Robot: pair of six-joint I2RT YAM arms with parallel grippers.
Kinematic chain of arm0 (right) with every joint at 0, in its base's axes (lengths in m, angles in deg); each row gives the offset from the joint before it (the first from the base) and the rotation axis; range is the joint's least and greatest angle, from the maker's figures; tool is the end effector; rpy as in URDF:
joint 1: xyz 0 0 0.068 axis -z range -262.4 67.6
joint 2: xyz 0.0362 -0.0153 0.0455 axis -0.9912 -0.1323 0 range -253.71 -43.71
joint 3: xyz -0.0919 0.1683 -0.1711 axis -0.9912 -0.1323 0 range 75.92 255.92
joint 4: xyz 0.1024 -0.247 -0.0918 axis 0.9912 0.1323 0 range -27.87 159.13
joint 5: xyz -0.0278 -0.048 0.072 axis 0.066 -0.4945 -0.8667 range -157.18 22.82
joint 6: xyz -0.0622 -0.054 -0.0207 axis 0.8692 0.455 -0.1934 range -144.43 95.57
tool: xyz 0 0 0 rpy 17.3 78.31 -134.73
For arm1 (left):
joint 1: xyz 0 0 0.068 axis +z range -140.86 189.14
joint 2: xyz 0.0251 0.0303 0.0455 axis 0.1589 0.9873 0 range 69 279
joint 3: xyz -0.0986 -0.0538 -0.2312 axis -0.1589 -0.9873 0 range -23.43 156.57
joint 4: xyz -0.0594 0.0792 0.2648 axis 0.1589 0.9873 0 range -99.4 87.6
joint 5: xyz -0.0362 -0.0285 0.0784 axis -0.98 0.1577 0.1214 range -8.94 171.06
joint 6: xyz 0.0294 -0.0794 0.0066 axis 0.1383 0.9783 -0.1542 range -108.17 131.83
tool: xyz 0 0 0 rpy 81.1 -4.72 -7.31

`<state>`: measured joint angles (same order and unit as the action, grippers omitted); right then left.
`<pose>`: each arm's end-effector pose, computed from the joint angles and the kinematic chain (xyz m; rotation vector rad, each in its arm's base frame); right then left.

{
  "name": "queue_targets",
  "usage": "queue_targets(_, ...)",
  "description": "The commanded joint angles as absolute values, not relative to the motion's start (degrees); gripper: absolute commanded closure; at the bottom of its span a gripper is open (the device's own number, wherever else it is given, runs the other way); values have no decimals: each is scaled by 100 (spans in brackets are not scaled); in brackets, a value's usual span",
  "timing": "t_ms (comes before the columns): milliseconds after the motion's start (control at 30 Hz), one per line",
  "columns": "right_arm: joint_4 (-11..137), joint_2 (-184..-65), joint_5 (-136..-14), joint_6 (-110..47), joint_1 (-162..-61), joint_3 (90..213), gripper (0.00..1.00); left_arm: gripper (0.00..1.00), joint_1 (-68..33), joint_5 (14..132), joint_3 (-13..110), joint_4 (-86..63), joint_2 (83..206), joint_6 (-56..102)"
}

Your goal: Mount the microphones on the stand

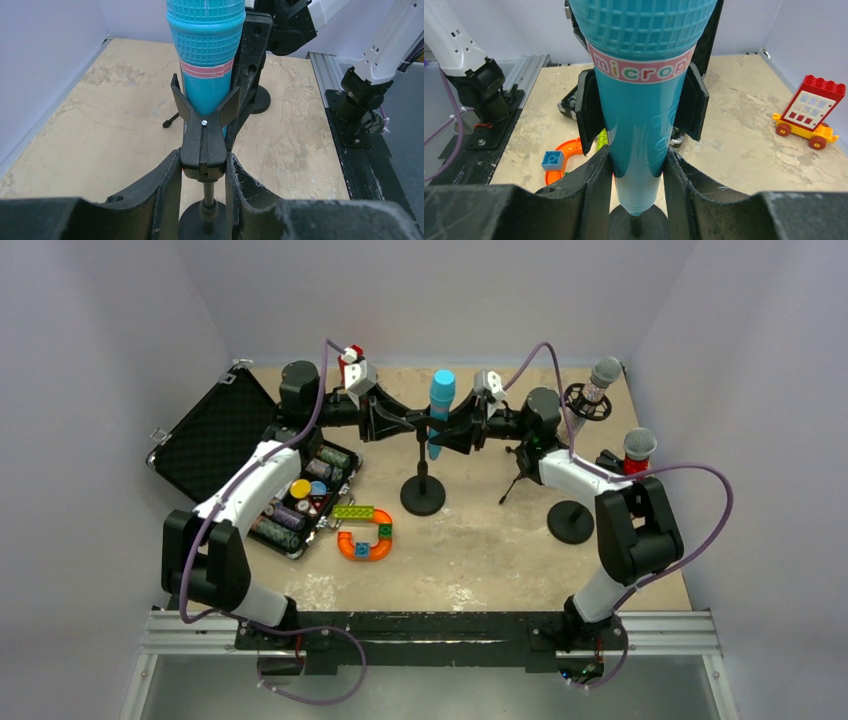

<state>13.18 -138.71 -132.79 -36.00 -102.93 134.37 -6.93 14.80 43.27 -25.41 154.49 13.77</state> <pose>0.3457 0.2020 0.2716 -1.1003 1.1718 1.2081 0.3435 -0.1701 0.3259 1.0812 1.3381 -1.1596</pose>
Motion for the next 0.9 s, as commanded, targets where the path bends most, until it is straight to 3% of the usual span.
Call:
queue_targets(0, 1160, -13479, -13289, -3369, -10456, 13438, 100, 92, -756, 1550, 4266, -2877, 15248, 1535)
queue_targets(200, 2114, -13073, -13142, -2672, -10407, 13444, 97, 66, -748, 1740, 4266, -2707, 15128, 1405)
queue_targets(533, 3253, -12730, -12972, -1806, -10401, 13456, 82, 35, -749, 1904, 4178, -2287, 14834, 1030)
queue_targets(867, 3299, -12584, -12827, -1728, -10404, 13313, 51, 18, -747, 2031, 3984, -2171, 14483, 884)
